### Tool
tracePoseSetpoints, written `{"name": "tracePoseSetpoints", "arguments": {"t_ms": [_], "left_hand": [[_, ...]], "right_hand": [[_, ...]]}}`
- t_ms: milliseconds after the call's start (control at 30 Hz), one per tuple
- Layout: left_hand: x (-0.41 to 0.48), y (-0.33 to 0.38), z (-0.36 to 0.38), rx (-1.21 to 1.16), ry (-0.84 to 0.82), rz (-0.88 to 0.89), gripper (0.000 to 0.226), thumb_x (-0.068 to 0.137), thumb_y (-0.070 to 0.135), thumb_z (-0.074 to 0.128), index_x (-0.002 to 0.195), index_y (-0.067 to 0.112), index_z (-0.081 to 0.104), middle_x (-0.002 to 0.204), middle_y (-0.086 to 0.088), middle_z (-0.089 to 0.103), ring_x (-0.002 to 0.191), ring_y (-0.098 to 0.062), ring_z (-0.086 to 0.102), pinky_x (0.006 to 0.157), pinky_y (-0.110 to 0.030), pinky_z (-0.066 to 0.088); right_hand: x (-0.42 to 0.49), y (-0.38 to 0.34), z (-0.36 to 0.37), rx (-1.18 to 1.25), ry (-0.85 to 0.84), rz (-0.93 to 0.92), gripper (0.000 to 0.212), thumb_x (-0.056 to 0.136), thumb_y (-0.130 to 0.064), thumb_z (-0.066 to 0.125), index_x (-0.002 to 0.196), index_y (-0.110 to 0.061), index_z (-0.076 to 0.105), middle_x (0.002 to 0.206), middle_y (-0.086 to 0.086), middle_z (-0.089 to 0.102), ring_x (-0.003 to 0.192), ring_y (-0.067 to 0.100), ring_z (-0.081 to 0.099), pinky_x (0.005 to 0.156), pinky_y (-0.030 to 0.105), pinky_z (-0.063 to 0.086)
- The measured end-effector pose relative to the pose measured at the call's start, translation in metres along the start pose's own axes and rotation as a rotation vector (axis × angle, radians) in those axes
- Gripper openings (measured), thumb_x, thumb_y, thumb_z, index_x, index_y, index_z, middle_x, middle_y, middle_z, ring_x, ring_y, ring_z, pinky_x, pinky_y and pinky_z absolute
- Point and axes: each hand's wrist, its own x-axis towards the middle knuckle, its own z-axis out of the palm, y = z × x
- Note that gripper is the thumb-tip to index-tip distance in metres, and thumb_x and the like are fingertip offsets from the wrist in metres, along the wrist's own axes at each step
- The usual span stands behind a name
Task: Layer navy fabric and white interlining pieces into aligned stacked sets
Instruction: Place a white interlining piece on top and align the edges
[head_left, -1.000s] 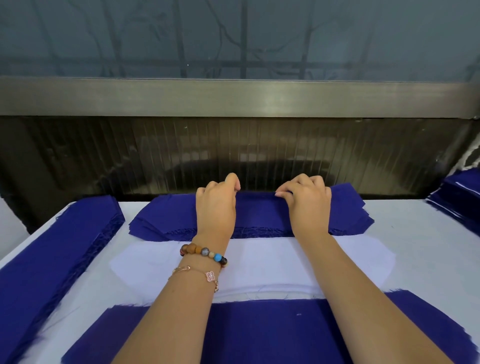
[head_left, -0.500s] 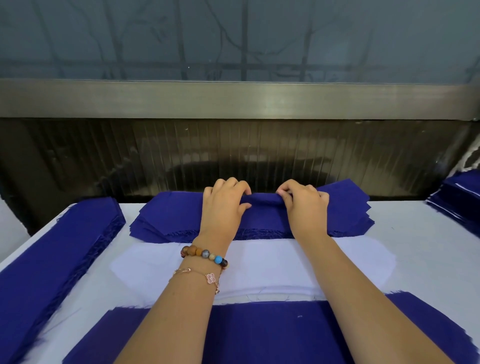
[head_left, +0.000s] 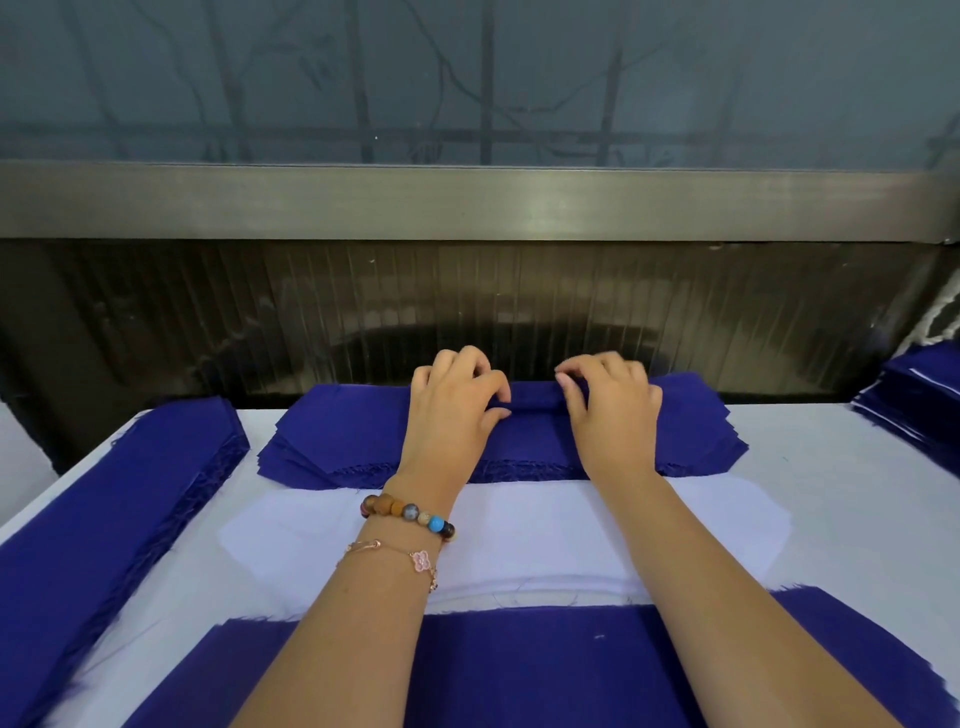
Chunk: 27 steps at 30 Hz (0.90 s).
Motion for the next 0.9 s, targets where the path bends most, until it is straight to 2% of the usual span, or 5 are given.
{"name": "tracePoseSetpoints", "arguments": {"t_ms": [67,233,367,600,900], "left_hand": [[0.000,0.000,0.000,-0.004,-0.027,-0.003,0.009,0.092,0.031,0.062,0.100,0.030,0.060,0.103,0.011,0.056,0.103,-0.011,0.046,0.091,-0.026,0.026],[0.000,-0.001,0.000,-0.061,-0.128,-0.061,0.007,0.097,0.031,0.053,0.104,0.031,0.053,0.098,0.012,0.061,0.097,-0.011,0.052,0.092,-0.031,0.028],[0.001,-0.018,-0.011,0.033,-0.245,-0.172,0.019,0.095,0.040,0.054,0.111,0.030,0.056,0.106,0.008,0.058,0.104,-0.016,0.053,0.095,-0.038,0.033],[-0.001,-0.071,-0.047,0.047,-0.368,-0.579,0.017,0.089,0.046,0.063,0.084,0.031,0.057,0.097,0.003,0.061,0.104,-0.025,0.053,0.100,-0.049,0.028],[-0.011,-0.086,-0.059,0.100,-0.283,-0.895,0.040,0.086,0.041,0.069,0.121,0.023,0.060,0.124,-0.011,0.058,0.118,-0.037,0.049,0.105,-0.051,0.025]], "right_hand": [[0.000,-0.002,-0.002,0.019,0.045,-0.127,0.021,0.094,-0.041,0.052,0.108,-0.031,0.064,0.111,-0.009,0.058,0.111,0.014,0.046,0.091,0.032,0.029],[0.000,0.000,0.004,-0.041,-0.230,-0.300,0.025,0.091,-0.049,0.054,0.109,-0.034,0.063,0.108,-0.014,0.061,0.116,0.011,0.041,0.095,0.032,0.016],[0.007,0.013,-0.002,-0.117,-0.317,-0.180,0.031,0.090,-0.051,0.054,0.113,-0.031,0.060,0.110,-0.009,0.061,0.116,0.015,0.042,0.098,0.037,0.019],[0.024,0.059,-0.036,-0.258,-0.421,0.122,0.029,0.088,-0.054,0.057,0.106,-0.032,0.061,0.108,-0.004,0.063,0.117,0.023,0.044,0.100,0.045,0.025],[0.027,0.092,-0.053,-0.297,-0.414,0.504,0.037,0.085,-0.052,0.063,0.105,-0.021,0.060,0.094,0.006,0.057,0.108,0.033,0.050,0.097,0.046,0.030]]}}
